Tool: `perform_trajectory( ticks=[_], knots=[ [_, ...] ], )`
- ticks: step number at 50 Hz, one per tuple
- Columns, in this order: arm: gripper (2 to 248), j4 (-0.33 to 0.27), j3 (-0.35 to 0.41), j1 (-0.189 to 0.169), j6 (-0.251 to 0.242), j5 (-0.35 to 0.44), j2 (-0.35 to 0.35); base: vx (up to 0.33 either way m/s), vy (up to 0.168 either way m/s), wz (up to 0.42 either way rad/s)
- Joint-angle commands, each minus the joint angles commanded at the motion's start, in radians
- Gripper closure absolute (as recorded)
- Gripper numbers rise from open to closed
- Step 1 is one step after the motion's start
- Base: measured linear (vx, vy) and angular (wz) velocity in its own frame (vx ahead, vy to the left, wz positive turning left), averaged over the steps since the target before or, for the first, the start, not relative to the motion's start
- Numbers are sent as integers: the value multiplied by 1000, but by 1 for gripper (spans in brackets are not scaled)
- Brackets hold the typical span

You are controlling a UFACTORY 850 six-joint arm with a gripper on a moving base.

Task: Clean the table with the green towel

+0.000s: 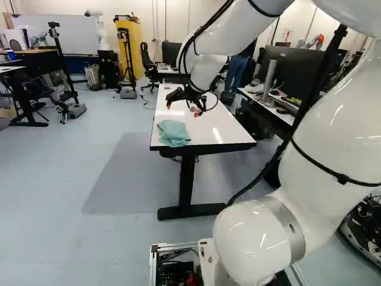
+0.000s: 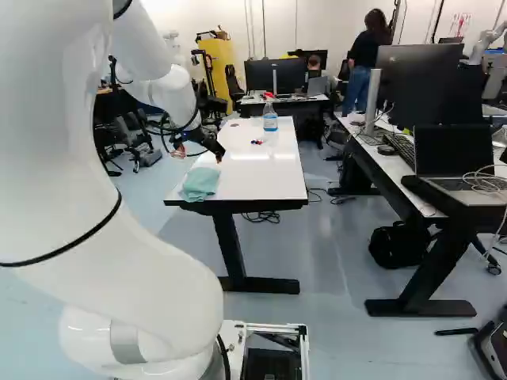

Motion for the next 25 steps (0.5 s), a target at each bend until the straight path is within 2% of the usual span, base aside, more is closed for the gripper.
perform_trajectory(
  ticks=[25],
  knots=[
    [3,0,30,-91,0,0,30,0,0,0]
  ],
)
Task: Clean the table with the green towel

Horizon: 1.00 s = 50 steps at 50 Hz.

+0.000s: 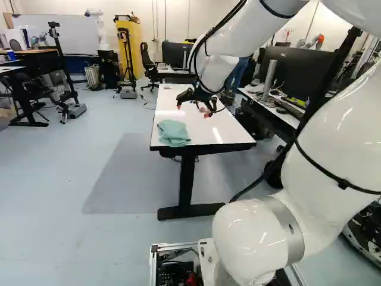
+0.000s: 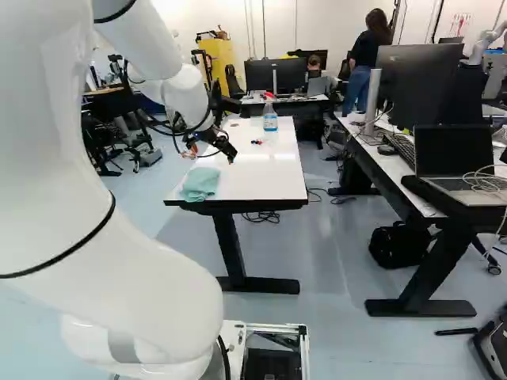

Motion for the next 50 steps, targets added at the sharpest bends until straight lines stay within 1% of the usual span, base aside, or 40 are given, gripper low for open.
perform_trajectory(
  ticks=[26,38,50],
  knots=[
    [3,0,11,-97,0,0,11,0,0,0],
    [3,-2,15,-97,0,6,12,0,0,0],
    [3,-9,29,-96,0,29,16,0,0,0]
  ],
)
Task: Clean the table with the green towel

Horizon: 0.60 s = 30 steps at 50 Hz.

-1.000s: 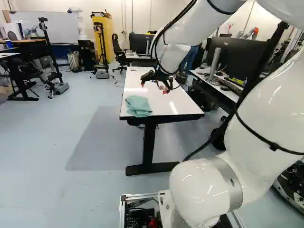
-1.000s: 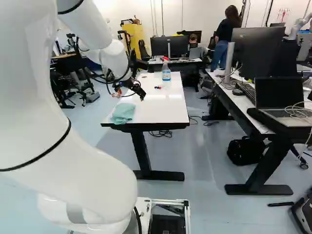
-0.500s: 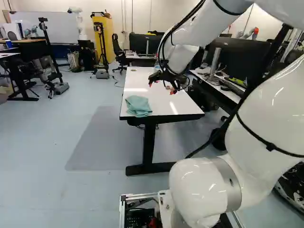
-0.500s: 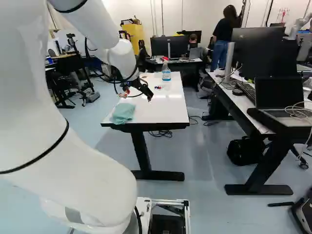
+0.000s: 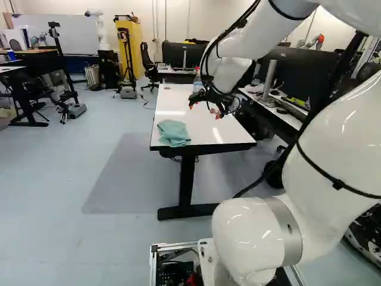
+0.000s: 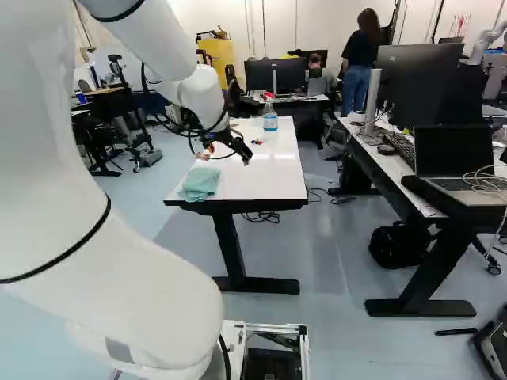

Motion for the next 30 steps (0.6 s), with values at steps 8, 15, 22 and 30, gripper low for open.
perform_trajectory(
  ticks=[8,15,22,30],
  knots=[
    [3,-7,15,1,0,24,4,0,0,0],
    [3,-16,32,1,0,51,8,0,0,0],
    [3,-26,51,2,0,84,13,0,0,0],
    [3,-40,78,3,0,127,20,0,0,0]
  ],
)
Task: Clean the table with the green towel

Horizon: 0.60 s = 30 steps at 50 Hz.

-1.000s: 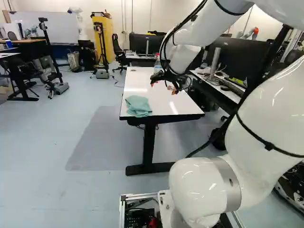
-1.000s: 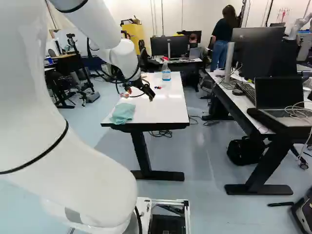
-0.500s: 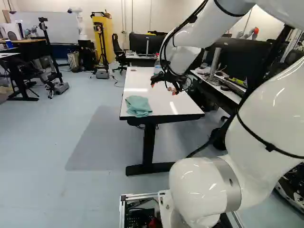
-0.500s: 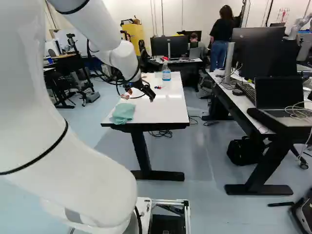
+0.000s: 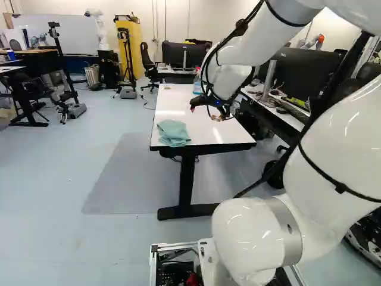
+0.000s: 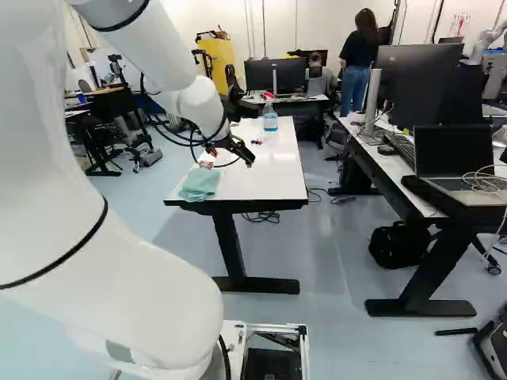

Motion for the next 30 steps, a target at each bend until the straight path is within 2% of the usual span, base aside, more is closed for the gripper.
perform_trajectory(
  ticks=[30],
  knots=[
    [3,-71,140,6,0,227,36,0,0,0]
  ],
)
